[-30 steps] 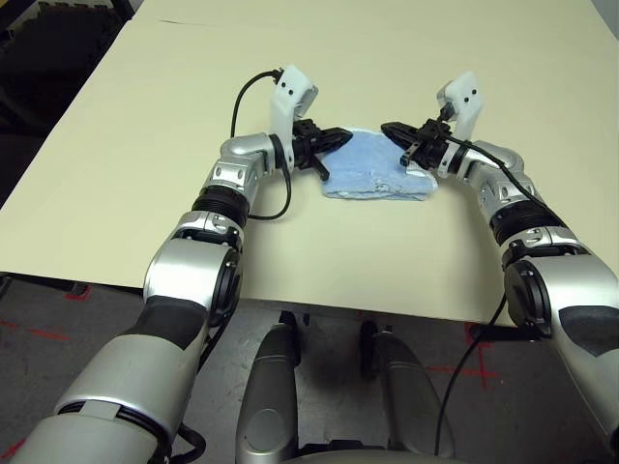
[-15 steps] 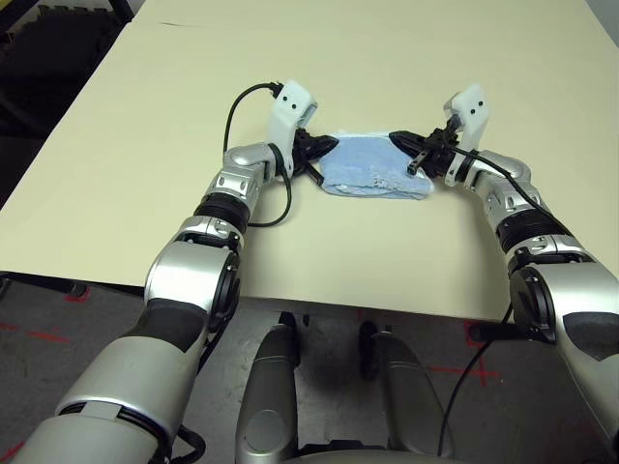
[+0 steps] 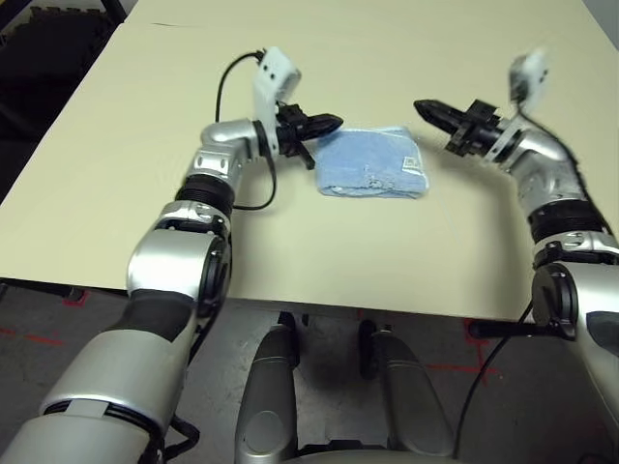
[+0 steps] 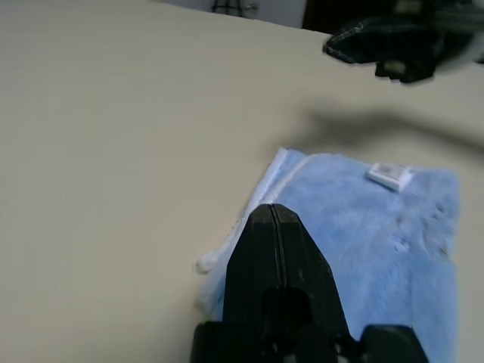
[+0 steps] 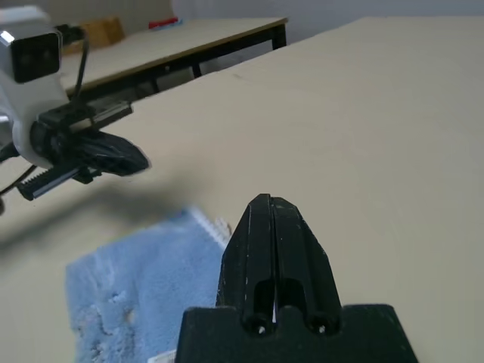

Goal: Fold the towel and set it aside.

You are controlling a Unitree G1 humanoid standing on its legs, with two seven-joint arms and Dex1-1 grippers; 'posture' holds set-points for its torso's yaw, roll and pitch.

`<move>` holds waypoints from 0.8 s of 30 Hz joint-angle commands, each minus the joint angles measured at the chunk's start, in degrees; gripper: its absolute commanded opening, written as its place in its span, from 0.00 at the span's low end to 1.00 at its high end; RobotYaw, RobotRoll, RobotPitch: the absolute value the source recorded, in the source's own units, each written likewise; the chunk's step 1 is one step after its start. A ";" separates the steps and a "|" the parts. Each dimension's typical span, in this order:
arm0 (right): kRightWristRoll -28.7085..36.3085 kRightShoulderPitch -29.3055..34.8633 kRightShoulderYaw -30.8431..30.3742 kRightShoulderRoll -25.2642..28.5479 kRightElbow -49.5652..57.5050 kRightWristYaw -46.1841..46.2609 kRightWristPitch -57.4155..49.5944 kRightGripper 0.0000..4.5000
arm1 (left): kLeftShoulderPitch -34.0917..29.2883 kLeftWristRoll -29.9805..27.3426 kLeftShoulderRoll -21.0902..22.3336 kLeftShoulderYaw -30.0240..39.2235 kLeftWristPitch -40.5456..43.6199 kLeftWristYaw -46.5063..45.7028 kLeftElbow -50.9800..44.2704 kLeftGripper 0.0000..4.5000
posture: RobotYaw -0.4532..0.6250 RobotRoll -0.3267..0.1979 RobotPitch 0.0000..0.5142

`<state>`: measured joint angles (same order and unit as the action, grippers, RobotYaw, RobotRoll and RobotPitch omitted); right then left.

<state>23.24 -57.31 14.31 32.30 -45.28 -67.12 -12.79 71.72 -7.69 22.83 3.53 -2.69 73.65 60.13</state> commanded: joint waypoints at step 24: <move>2.95 -3.40 -0.77 5.95 -6.54 10.67 -52.07 0.99 | -13.14 -8.76 6.25 -3.20 8.24 14.68 -26.11 1.00 | 0.47 0.62 0.55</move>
<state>25.91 -62.16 14.05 38.16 -52.16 -56.69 -63.38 59.79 -15.78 29.16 1.11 4.59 88.32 35.64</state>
